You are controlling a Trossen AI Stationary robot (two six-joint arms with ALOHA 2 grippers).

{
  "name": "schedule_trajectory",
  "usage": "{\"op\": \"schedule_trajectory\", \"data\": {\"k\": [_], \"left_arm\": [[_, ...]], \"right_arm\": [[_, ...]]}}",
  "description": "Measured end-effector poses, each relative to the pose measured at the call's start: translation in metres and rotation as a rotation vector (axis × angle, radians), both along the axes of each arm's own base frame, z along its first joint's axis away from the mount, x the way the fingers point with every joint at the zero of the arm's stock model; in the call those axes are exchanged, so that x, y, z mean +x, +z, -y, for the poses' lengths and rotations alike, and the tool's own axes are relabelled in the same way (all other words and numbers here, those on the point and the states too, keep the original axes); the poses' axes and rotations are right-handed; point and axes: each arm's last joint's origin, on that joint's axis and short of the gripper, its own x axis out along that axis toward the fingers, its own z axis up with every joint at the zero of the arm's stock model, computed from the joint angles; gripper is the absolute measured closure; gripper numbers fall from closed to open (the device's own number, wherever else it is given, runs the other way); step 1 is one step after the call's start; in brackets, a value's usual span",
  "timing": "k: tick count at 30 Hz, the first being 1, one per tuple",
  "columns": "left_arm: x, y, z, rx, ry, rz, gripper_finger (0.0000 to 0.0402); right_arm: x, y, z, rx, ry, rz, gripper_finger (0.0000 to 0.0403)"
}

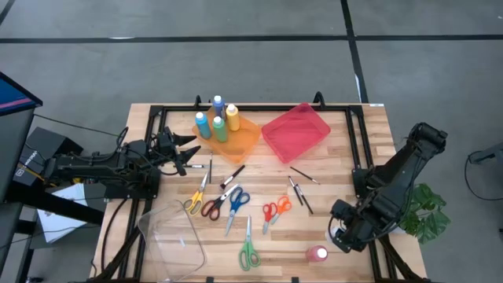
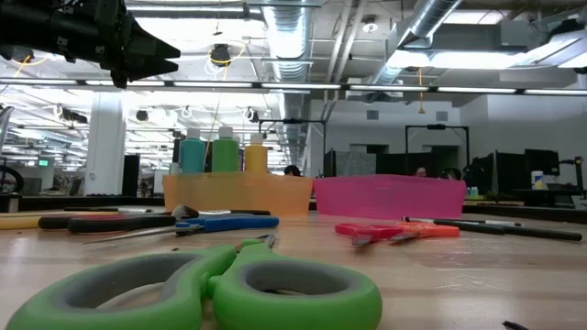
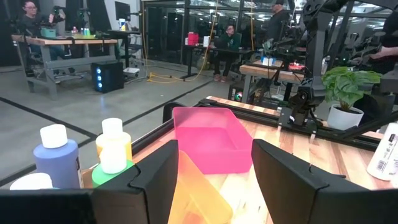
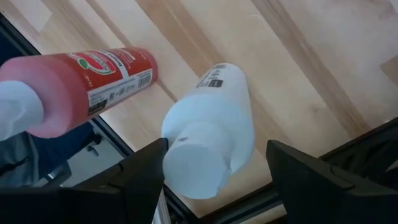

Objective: Pick & Place Paint Supplies
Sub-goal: Put the white paint bottle into the orange bin

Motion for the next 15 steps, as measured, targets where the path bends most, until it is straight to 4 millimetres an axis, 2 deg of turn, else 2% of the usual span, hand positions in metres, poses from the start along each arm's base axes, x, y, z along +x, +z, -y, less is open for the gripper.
{"op": "schedule_trajectory", "data": {"k": [4,11,15], "left_arm": [[0.0000,0.0000,0.0000,0.000,0.000,0.000,0.0202],[0.0000,0.0000,0.0000,0.021,0.000,-0.010,0.0202],[0.0003,-0.0002,0.0000,0.023,0.000,-0.014,0.0202]], "right_arm": [[-0.0001,0.0002,0.0003,-0.001,0.001,-0.001,0.0149],[-0.0017,0.0012,0.0023,-0.014,0.016,-0.007,0.0214],[-0.0031,0.0013,0.0047,-0.033,0.017,-0.022,0.0233]]}}
